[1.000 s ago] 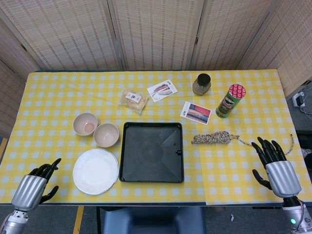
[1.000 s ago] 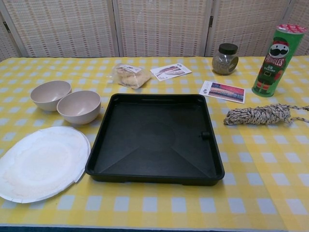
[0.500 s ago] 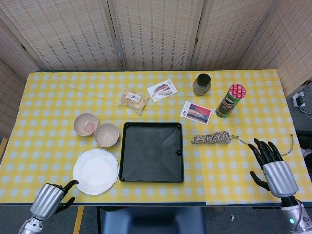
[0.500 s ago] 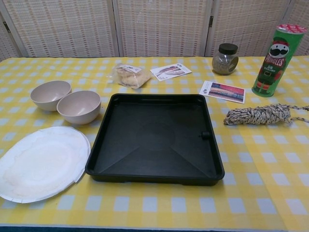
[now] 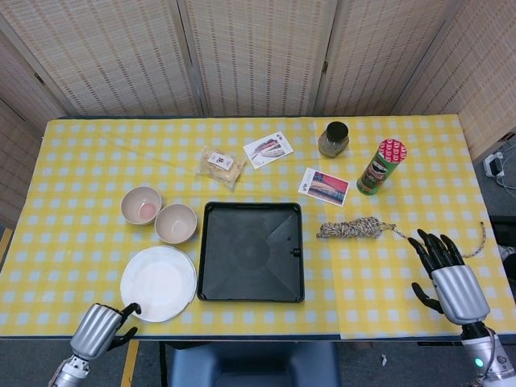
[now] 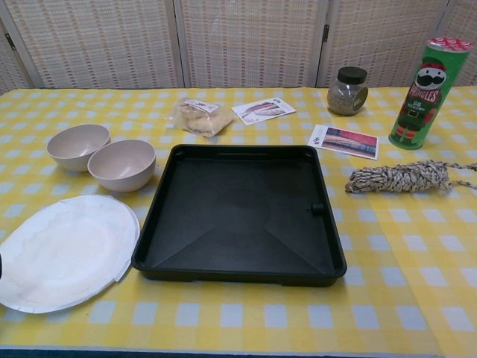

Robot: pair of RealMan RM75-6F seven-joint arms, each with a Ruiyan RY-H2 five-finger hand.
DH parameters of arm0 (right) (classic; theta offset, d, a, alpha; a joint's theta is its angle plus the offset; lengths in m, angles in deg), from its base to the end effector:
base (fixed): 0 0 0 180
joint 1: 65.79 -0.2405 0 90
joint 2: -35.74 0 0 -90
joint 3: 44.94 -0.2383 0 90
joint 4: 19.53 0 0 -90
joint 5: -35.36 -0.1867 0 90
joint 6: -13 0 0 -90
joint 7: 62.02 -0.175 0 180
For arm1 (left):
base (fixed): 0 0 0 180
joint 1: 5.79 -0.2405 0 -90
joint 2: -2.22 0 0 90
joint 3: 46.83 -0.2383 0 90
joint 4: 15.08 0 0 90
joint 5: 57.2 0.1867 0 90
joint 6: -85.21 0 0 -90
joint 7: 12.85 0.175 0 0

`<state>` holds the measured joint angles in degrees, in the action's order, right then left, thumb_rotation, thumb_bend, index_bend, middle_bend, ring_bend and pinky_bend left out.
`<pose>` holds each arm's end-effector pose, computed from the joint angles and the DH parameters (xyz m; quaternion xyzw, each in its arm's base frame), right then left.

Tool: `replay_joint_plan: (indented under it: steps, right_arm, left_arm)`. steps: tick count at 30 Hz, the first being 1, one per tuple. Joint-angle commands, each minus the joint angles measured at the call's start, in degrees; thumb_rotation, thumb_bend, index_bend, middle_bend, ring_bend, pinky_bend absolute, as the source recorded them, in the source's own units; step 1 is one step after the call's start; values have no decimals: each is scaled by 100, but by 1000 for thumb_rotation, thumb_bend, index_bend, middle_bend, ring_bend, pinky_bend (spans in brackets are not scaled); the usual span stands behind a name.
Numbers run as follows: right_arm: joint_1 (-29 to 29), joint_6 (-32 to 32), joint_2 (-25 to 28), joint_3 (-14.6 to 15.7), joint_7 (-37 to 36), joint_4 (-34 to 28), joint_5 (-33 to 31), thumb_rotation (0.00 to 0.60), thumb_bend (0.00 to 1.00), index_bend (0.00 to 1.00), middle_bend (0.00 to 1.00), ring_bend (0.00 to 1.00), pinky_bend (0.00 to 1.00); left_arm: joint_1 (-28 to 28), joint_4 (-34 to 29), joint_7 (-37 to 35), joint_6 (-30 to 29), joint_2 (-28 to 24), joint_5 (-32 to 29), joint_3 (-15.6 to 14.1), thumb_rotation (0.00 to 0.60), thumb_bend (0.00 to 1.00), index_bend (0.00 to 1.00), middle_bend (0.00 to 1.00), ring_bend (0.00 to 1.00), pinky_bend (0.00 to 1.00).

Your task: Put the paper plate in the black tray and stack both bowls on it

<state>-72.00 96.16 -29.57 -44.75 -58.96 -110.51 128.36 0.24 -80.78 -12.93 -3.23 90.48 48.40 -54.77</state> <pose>-0.2715 -0.2034 0.1458 0.6616 -0.3588 0.3737 0.5421 -0.2644 0.1688 0.0336 -0.7317 -0.3188 -0.4119 0.4396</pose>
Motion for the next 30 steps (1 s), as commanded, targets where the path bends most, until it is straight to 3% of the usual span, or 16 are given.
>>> replay_joint_plan:
  steps: [1,30]
  right_arm:
    - [-19,-60,5,14,-37,3,-19,600,379,0,0,0,0]
    - [-63,-177,71,-4,-97,-30,-157,600,379,0,0,0,0]
  left_arm:
    - [53,177,-102,77,111,-37,-13,600,282,526,1000,983,1000]
    - [241,1308,-382,278,815,-345,17,600,310,555,1000,1000,1000]
